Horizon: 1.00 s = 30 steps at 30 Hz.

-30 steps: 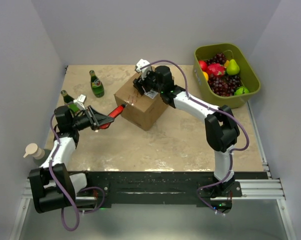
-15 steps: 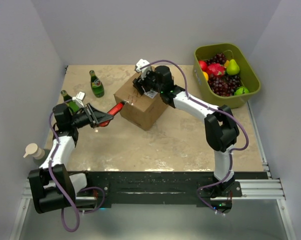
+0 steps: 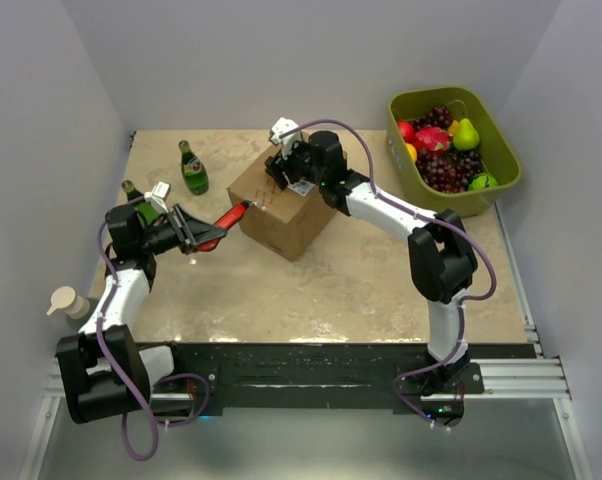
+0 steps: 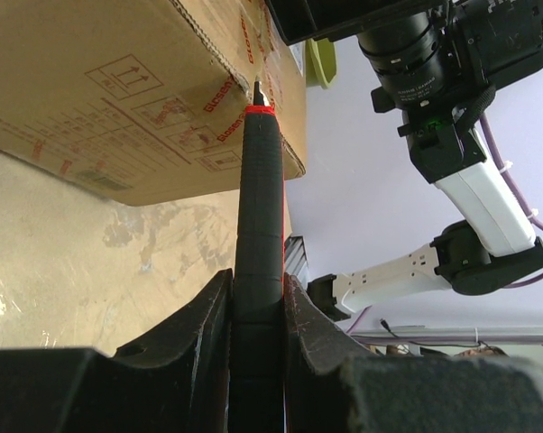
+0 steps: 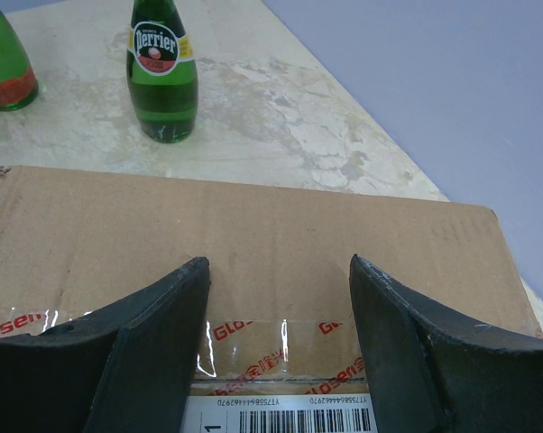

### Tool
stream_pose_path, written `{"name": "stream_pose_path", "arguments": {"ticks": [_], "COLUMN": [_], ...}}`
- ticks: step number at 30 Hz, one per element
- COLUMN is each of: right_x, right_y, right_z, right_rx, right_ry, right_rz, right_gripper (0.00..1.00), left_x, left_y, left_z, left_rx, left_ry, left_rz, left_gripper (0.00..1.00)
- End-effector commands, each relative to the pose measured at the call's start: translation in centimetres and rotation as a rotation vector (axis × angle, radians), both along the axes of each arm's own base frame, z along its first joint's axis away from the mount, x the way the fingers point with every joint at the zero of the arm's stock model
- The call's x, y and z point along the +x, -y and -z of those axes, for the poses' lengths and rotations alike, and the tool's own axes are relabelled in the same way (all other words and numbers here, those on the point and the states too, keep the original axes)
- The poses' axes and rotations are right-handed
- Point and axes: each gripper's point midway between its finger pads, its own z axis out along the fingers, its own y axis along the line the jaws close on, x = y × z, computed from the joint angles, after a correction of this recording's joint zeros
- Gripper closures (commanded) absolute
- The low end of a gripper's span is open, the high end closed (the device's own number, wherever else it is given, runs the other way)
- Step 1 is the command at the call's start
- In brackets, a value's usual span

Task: Unpack the express box
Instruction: Cut the express box at the center of the board.

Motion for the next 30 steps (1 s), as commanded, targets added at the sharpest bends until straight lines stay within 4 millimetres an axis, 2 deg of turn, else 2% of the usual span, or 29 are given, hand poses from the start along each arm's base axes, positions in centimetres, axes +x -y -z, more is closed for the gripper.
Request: {"name": "stream_pose_path", "arguments": {"ticks": [1,11,22,30], "right_x": [-7.1,-7.2,-7.0,-7.0], "right_y": [2.0,2.2,1.9,2.0], "right_z": [17.2,17.1,17.1,17.3], "right_rx": [-0.318,-0.323,-0.315,-0.319], "right_ry": [-0.436,-0.433,-0.43,-0.43], "right_rz": [-0.064,-0.064,-0.065,-0.063], "right_gripper": [0.31,0.31,0.31,0.31], "left_x": [-0.4,-0.2,-0.5,-0.1], "left_y": [0.0,-0.1,0.0,0.5], "left_z": [-1.0,-0.8,1.0,0.3], "left_rx": [0.021,0.019,0.018,0.007], "left_ry": [0.057,0.05,-0.008,0.015], "left_rz": [0.011,0.005,-0.007,0.015], "left_gripper": [1.0,1.0,1.0,1.0]}}
